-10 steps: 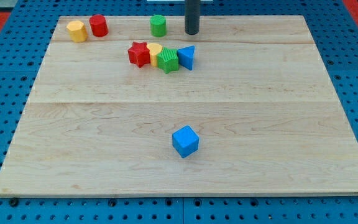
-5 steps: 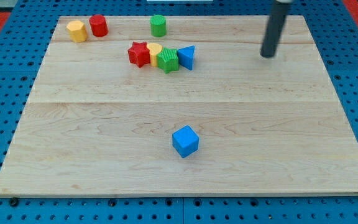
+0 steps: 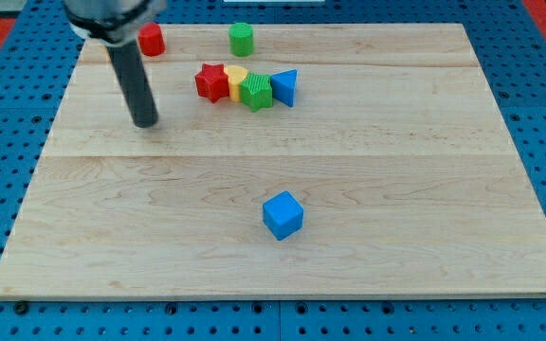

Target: Move your arm towards the red circle

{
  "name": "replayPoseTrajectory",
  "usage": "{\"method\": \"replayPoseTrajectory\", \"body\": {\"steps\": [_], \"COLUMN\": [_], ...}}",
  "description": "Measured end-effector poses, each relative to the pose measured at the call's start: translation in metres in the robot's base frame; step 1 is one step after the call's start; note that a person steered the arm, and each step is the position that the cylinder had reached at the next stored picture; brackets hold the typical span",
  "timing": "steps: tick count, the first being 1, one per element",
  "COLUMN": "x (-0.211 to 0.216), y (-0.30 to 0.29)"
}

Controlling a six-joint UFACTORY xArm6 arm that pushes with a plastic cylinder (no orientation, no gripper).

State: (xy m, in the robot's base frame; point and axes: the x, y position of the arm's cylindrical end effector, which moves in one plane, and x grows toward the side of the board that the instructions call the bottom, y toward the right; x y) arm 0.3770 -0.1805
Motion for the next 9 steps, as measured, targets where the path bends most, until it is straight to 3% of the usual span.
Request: {"method": "replayPoseTrajectory", "body": {"steps": [4, 6, 8, 9], "x": [-0.019, -0.081, -0.127, -0.175], "y": [-0.021, -0.019, 0.057, 0.059]}}
